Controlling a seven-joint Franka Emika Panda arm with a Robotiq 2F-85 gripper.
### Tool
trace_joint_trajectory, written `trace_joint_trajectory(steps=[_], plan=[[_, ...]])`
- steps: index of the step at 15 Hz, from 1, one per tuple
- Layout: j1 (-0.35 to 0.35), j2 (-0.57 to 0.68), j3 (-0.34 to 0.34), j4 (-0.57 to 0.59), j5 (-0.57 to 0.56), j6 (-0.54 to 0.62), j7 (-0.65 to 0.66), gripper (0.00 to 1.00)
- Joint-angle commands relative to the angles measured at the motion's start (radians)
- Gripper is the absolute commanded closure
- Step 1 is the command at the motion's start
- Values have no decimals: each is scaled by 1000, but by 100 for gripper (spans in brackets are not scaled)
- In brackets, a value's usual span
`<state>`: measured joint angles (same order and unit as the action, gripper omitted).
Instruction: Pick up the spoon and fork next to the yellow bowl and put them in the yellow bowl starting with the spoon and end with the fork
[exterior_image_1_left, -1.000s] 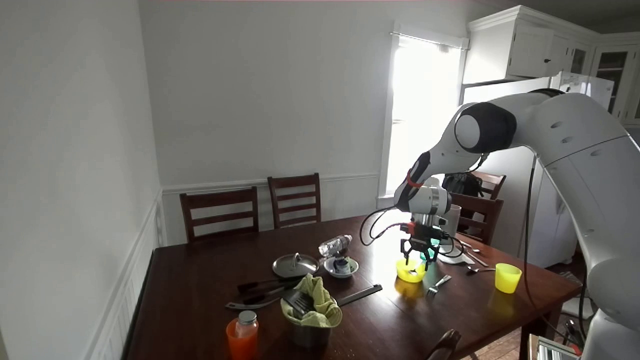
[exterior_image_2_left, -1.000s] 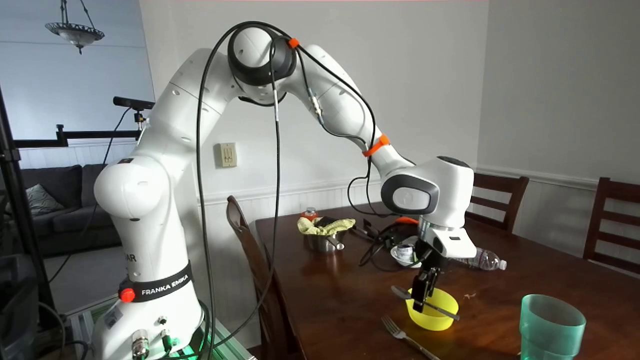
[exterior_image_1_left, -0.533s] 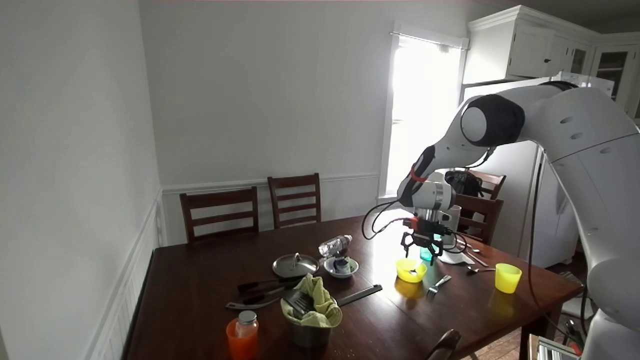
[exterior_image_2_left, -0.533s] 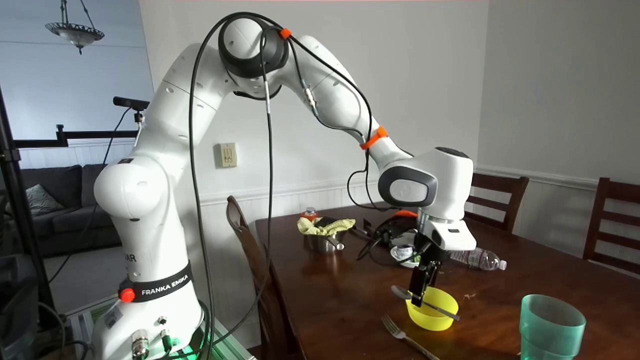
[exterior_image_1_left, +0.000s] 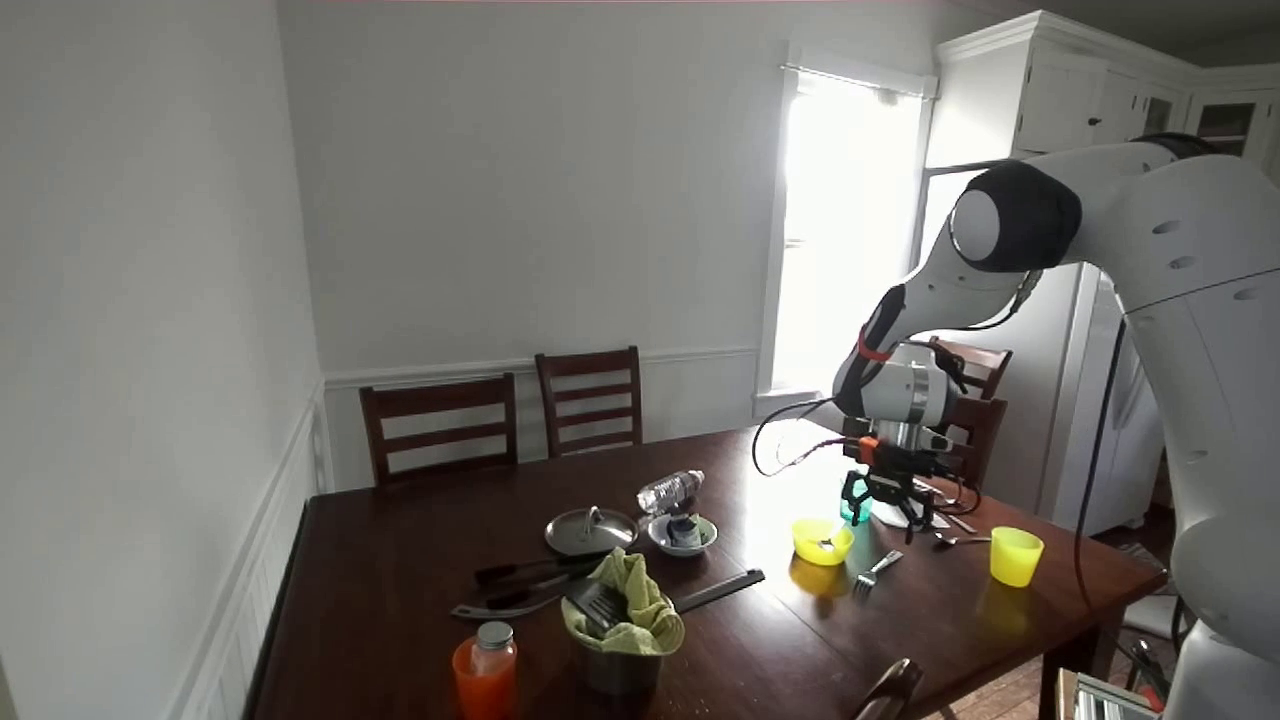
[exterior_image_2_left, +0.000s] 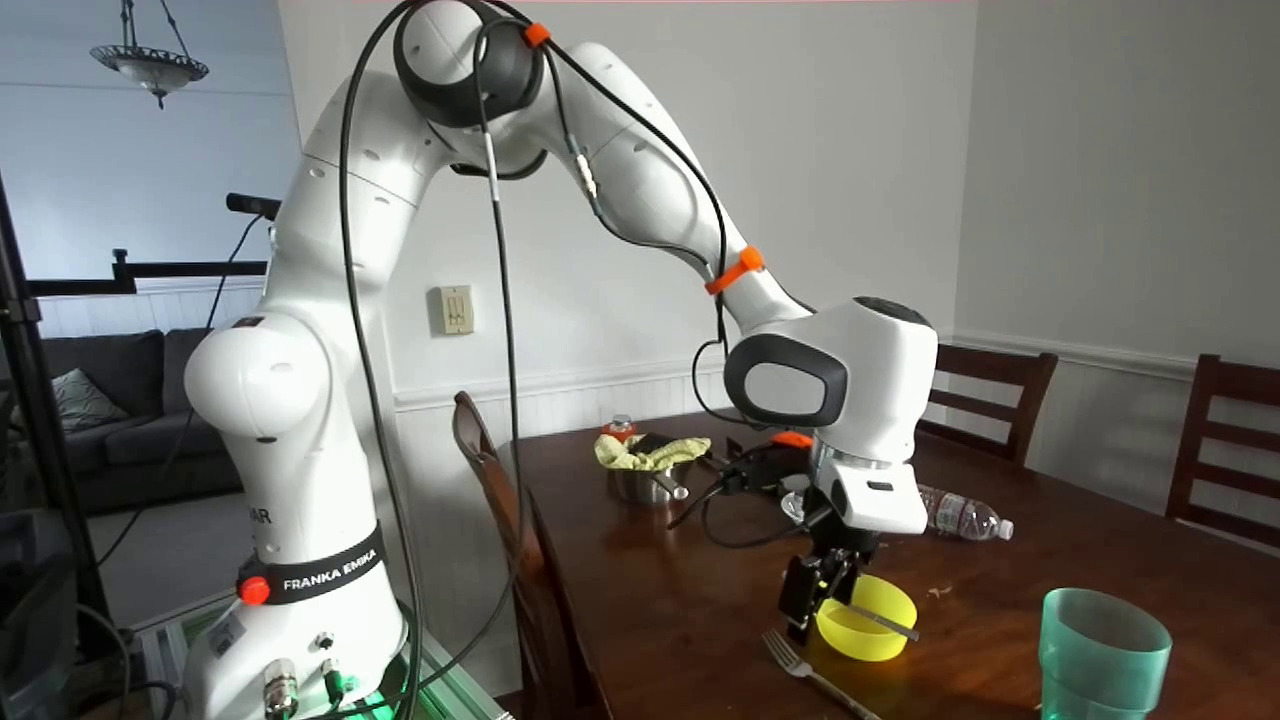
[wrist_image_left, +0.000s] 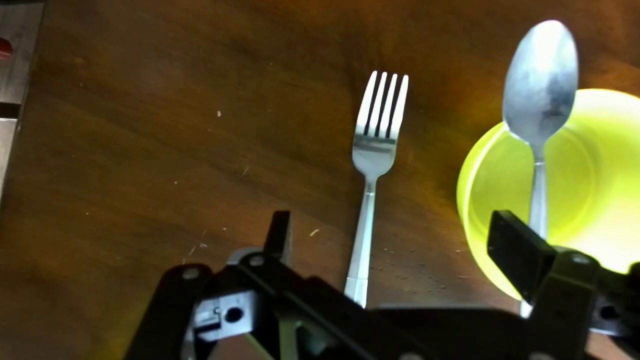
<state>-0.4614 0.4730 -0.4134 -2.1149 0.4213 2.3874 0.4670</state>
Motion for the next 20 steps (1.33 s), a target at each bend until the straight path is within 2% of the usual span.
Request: trace_joint_trajectory(steps=[1, 4, 20], plan=[[-23, -64, -13, -80, 30, 30, -17, 0], [-35, -49, -23, -85, 36, 27, -3, 0], [-85, 60, 11, -27, 87, 55, -59, 0]])
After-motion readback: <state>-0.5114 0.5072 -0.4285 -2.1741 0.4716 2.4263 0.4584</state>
